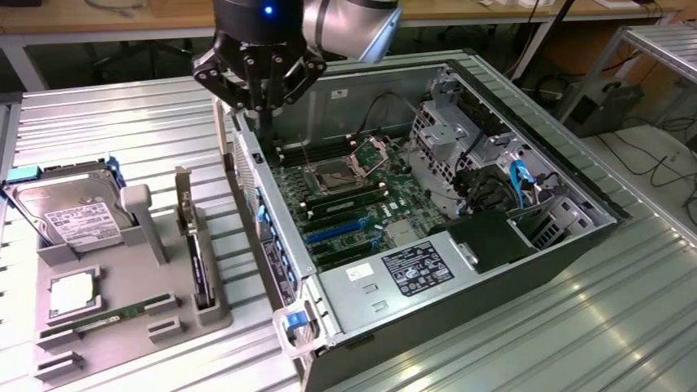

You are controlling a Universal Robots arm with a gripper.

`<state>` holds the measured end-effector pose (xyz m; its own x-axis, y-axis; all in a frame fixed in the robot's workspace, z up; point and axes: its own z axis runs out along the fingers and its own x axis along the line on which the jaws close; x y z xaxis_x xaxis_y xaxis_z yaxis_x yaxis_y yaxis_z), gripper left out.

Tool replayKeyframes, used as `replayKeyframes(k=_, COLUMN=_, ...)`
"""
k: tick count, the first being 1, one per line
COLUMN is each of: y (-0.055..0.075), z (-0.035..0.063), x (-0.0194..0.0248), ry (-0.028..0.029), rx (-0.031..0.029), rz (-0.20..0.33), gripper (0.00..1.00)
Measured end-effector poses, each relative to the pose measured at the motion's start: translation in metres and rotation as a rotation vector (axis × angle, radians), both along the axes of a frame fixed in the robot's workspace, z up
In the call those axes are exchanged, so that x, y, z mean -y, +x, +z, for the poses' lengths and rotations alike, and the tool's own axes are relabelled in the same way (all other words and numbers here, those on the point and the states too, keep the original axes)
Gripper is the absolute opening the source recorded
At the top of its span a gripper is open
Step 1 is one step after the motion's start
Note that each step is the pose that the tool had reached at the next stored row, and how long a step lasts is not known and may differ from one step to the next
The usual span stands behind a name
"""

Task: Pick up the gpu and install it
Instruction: 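Reach for the gpu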

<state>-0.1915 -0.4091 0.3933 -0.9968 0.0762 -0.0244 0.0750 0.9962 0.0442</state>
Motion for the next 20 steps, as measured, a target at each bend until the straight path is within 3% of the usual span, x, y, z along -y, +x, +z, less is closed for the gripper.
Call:
replayKeyframes(k=8, y=-0.051, z=-0.0033, x=0.012, ry=-0.0009, rx=0.0, rz=0.0, gripper=0.11)
replayKeyframes(k=14, y=-0.071, z=-0.007, x=0.0186, ry=-0.0061, rx=0.0, rz=0.0, gripper=0.11)
replayKeyframes(k=20, y=-0.088, z=-0.0154, x=0.0315, ry=-0.0122, rx=-0.0004, rz=0.0, gripper=0.11)
